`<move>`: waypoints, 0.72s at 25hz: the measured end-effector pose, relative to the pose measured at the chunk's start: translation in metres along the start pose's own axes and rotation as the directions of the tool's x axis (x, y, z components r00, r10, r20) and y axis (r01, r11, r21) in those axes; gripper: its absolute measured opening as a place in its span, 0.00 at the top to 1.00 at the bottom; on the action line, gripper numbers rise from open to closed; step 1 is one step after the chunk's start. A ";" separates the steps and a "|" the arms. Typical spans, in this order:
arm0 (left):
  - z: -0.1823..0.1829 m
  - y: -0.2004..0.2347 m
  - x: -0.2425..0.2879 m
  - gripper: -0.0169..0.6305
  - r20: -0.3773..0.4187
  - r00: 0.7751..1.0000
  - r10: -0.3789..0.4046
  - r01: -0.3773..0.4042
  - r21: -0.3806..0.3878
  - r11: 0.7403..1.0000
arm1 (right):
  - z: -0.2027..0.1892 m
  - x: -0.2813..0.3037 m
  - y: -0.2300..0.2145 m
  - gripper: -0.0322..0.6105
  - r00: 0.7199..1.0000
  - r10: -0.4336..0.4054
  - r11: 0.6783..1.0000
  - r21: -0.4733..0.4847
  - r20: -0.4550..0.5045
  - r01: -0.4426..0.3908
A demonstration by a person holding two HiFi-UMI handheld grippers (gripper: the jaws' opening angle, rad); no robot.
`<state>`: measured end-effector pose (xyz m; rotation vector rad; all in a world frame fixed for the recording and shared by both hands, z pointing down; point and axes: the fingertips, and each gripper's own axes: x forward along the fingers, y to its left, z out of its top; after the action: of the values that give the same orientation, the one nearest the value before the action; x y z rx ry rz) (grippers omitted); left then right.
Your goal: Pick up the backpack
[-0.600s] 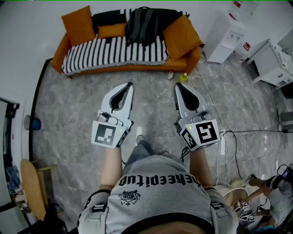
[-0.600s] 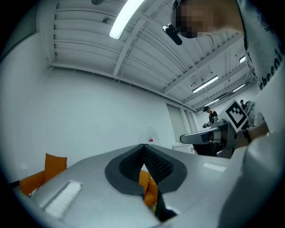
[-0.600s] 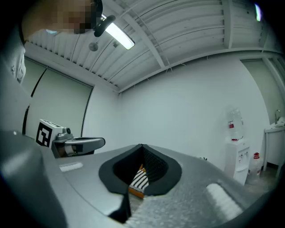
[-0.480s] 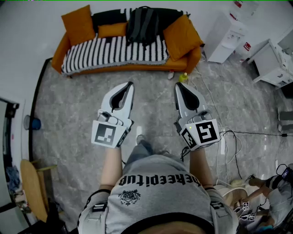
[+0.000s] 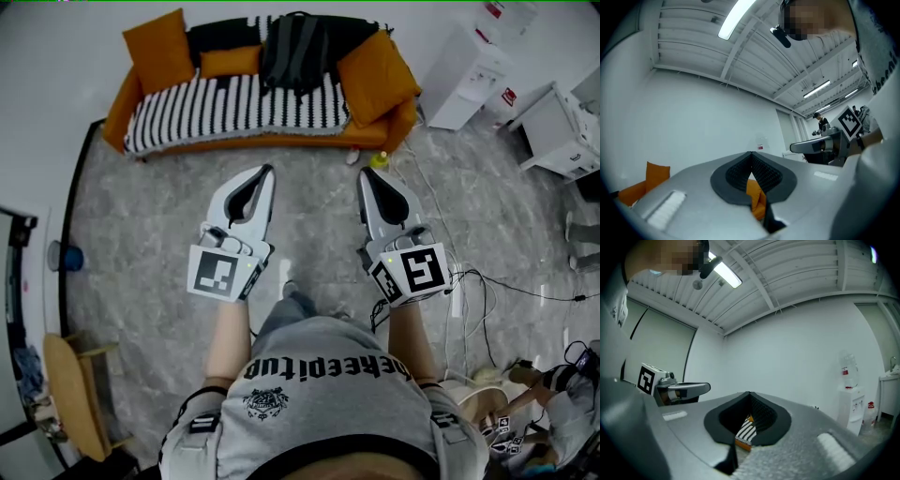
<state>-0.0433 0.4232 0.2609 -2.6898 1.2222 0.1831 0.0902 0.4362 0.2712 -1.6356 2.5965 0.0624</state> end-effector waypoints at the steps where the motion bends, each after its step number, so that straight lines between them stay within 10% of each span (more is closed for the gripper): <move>1: 0.001 0.004 0.001 0.96 0.015 1.000 -0.002 0.002 0.004 1.000 | 0.000 0.005 0.001 0.95 1.000 0.000 1.000 -0.004 0.004 0.000; 18: -0.002 0.082 0.000 0.96 0.046 0.999 0.008 -0.008 0.010 1.000 | 0.002 0.073 0.016 0.95 0.998 -0.028 1.000 0.006 0.050 0.028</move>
<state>-0.1056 0.3701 0.2537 -2.6565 1.2175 0.2382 0.0443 0.3774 0.2627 -1.6461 2.5342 0.0939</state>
